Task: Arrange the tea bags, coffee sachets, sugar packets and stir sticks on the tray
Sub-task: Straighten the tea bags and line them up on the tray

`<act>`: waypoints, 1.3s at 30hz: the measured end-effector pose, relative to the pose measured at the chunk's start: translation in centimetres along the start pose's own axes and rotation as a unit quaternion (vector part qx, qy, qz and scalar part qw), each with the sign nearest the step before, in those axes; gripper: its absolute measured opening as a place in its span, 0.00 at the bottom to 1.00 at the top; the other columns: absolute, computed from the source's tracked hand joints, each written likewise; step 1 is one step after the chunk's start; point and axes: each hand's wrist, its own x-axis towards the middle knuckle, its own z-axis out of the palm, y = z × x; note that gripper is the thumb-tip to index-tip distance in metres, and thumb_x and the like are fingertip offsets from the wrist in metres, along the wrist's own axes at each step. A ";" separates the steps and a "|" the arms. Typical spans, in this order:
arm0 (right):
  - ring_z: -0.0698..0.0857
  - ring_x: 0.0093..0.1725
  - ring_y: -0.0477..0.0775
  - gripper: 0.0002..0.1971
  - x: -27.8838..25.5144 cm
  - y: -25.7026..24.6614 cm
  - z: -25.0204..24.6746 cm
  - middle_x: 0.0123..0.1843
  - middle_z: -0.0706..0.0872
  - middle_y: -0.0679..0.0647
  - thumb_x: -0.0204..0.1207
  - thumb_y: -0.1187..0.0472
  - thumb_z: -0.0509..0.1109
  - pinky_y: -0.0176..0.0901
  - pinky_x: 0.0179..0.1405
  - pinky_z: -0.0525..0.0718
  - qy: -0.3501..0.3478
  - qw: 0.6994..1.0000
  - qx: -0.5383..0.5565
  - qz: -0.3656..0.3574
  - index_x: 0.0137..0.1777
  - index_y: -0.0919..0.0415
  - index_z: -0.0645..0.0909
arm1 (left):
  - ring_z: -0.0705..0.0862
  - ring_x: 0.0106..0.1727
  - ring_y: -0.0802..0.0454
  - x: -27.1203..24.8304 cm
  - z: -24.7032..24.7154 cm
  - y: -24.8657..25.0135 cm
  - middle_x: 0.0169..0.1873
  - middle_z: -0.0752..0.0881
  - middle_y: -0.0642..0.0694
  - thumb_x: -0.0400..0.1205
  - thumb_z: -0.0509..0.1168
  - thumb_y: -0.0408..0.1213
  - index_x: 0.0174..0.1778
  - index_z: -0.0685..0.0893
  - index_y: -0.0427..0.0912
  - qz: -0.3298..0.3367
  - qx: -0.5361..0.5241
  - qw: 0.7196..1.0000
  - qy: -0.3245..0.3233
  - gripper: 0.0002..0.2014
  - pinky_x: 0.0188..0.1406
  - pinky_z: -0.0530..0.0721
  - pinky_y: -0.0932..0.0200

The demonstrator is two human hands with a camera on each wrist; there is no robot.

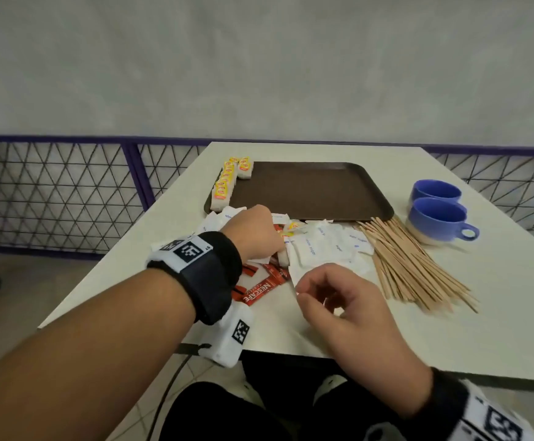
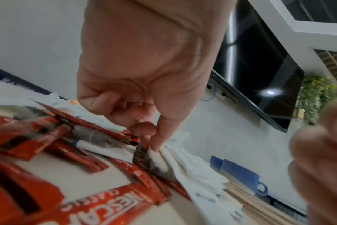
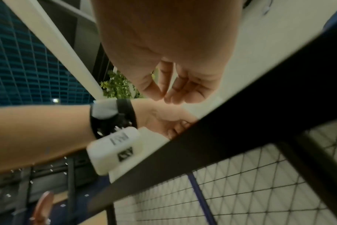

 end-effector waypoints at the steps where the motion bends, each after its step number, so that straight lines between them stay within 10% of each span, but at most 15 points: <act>1: 0.84 0.43 0.48 0.06 0.1 0.5 -0.1 0.41 0.87 0.43 0.75 0.60 0.73 0.38 0.40 0.82 0.016 1.000 -0.019 -0.018 0.42 0.46 0.85 | 0.81 0.32 0.48 -0.1 0.0 0.2 0.29 0.84 0.45 0.71 0.77 0.39 0.39 0.87 0.38 -0.008 -0.024 1.000 -0.001 0.09 0.25 0.74 0.59; 7: 0.82 0.39 0.47 0.16 0.6 3.9 -1.1 0.38 0.86 0.46 0.75 0.73 0.74 0.41 0.39 0.81 0.098 0.995 0.030 -0.012 0.40 0.48 0.85 | 0.89 0.43 0.47 -2.1 -1.3 -0.5 0.38 0.90 0.42 0.77 0.73 0.40 0.40 0.89 0.40 -0.006 -0.100 0.992 0.078 0.07 0.43 0.89 0.50; 11: 0.83 0.37 0.51 0.17 1.0 4.7 -1.5 0.36 0.87 0.47 0.77 0.73 0.74 0.49 0.39 0.82 0.131 0.983 0.122 0.042 0.39 0.47 0.87 | 0.86 0.37 0.52 -6.3 -1.4 -1.8 0.35 0.88 0.49 0.79 0.73 0.40 0.33 0.86 0.45 0.010 -0.179 0.971 0.156 0.09 0.38 0.84 0.55; 21: 0.85 0.32 0.54 0.06 0.8 2.2 1.0 0.36 0.88 0.52 0.82 0.57 0.74 0.53 0.30 0.86 0.003 0.965 0.248 0.083 0.45 0.55 0.90 | 0.89 0.45 0.31 -12.3 5.0 -2.7 0.42 0.90 0.31 0.79 0.74 0.28 0.43 0.86 0.30 0.079 -0.486 0.864 0.103 0.05 0.37 0.92 0.52; 29: 0.81 0.29 0.54 0.06 1.0 3.4 0.2 0.32 0.86 0.57 0.77 0.59 0.76 0.48 0.28 0.83 -0.027 0.960 0.263 0.089 0.44 0.61 0.91 | 0.92 0.45 0.36 -11.6 6.7 -3.2 0.42 0.93 0.38 0.75 0.76 0.35 0.49 0.87 0.36 0.078 -0.541 0.834 0.073 0.10 0.44 0.92 0.40; 39: 0.81 0.30 0.58 0.04 0.5 3.2 0.3 0.34 0.88 0.62 0.75 0.61 0.79 0.51 0.30 0.81 -0.045 0.963 0.256 0.069 0.45 0.62 0.91 | 0.93 0.47 0.40 -11.5 7.5 -3.6 0.44 0.93 0.39 0.79 0.72 0.38 0.51 0.93 0.36 0.112 -0.564 0.814 0.079 0.11 0.42 0.92 0.51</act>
